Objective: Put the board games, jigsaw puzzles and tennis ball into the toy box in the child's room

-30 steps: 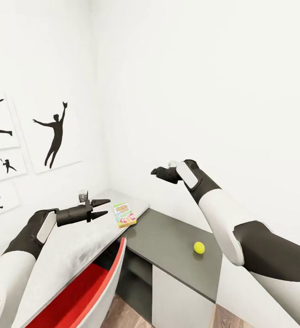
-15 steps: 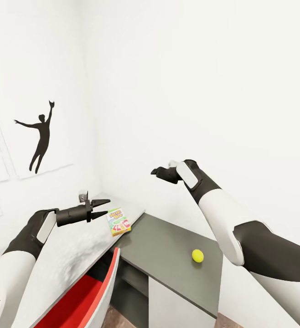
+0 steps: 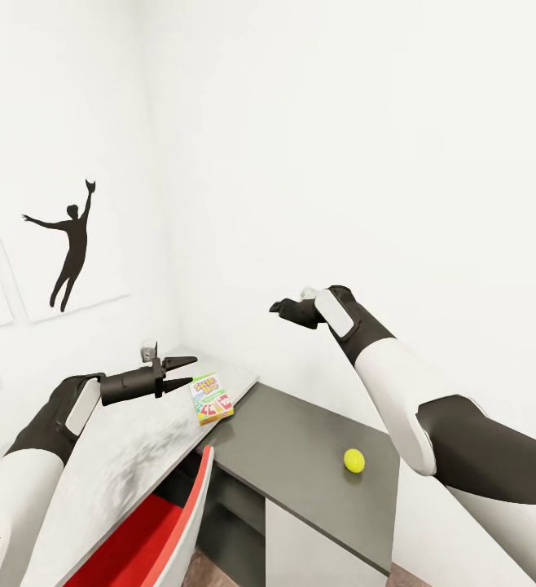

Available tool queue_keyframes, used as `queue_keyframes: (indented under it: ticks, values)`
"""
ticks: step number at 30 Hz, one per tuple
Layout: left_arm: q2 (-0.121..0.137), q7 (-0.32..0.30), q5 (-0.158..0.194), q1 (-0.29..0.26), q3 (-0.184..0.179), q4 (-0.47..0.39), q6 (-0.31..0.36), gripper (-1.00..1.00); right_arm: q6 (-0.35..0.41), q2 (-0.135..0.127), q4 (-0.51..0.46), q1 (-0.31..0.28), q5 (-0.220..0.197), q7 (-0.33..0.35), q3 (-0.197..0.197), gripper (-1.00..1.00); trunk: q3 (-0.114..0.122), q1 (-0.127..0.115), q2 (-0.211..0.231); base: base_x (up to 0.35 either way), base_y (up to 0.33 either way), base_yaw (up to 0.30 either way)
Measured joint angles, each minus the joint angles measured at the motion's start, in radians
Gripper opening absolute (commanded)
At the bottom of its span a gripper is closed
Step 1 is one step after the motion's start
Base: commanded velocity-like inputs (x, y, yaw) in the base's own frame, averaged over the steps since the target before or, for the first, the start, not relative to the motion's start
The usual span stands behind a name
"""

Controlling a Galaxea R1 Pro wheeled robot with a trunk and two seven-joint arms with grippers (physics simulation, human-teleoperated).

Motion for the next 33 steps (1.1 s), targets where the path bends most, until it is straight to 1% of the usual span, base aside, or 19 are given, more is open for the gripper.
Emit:
queue_keyframes:
  ticks: [8,13,17,19,22,23,25,26,28,29,30,31,32,33]
  values:
    - [0.000,0.000,0.000,0.000,0.000,0.000,0.000,1.00,0.006,0.000,0.000,0.000,-0.002,0.004,-0.003,1.00,0.000,0.000,0.000,0.000,0.000,0.000]
    - [0.001,0.000,0.000,0.000,0.001,0.000,0.000,1.00,0.024,0.000,-0.001,0.000,-0.010,0.007,-0.005,1.00,0.000,0.000,0.000,0.000,0.000,0.000]
    - [0.001,0.000,0.000,0.000,0.005,0.000,0.000,1.00,0.078,0.000,-0.018,0.000,-0.013,0.009,-0.004,1.00,0.000,0.000,0.000,0.000,0.000,0.000]
    - [0.002,0.002,-0.003,0.000,0.014,0.000,0.000,1.00,0.127,0.000,-0.050,0.001,-0.015,0.009,-0.006,1.00,0.000,0.000,0.000,0.000,0.000,0.000]
    - [0.001,0.012,-0.006,0.000,0.018,0.000,0.000,1.00,0.165,0.000,-0.082,0.001,-0.017,0.009,-0.008,1.00,0.000,0.000,0.000,0.000,0.000,0.000]
    - [-0.001,0.020,-0.008,-0.001,0.019,0.001,-0.001,1.00,0.192,0.000,-0.103,0.003,-0.021,0.010,-0.010,1.00,0.000,0.000,0.000,0.000,0.000,0.000]
    - [-0.003,0.044,-0.011,-0.006,0.020,0.001,-0.006,1.00,0.229,0.000,-0.130,0.011,-0.034,0.010,-0.011,1.00,0.000,0.000,0.000,0.000,0.000,0.000]
    - [-0.003,0.074,-0.011,-0.013,0.021,0.002,-0.010,1.00,0.244,0.000,-0.141,0.020,-0.046,0.010,-0.013,1.00,0.000,0.000,0.000,0.000,0.000,0.000]
    - [-0.002,0.168,-0.011,-0.037,0.021,0.003,-0.014,1.00,0.264,0.000,-0.154,0.046,-0.067,0.010,-0.014,1.00,0.000,0.000,0.000,0.000,0.000,0.000]
    - [-0.001,0.198,-0.010,-0.044,0.022,0.003,-0.014,1.00,0.267,0.000,-0.156,0.053,-0.071,0.010,-0.015,1.00,0.000,0.000,0.000,0.000,0.000,0.000]
    - [0.000,0.263,-0.009,-0.064,0.022,0.003,-0.015,1.00,0.271,0.000,-0.159,0.064,-0.076,0.011,-0.015,1.00,0.000,0.000,0.000,0.000,0.000,0.000]
    - [0.001,0.297,-0.009,-0.076,0.022,0.003,-0.016,1.00,0.272,0.000,-0.160,0.069,-0.078,0.011,-0.015,1.00,0.000,0.000,0.000,0.000,0.000,0.000]
    - [0.003,0.357,-0.007,-0.097,0.023,0.003,-0.018,1.00,0.275,0.000,-0.161,0.076,-0.081,0.011,-0.015,1.00,0.000,0.000,0.000,0.000,0.000,0.000]
    - [0.004,0.387,-0.007,-0.108,0.023,0.004,-0.018,1.00,0.276,0.000,-0.162,0.079,-0.082,0.011,-0.015,1.00,0.000,0.000,0.000,0.000,0.000,0.000]
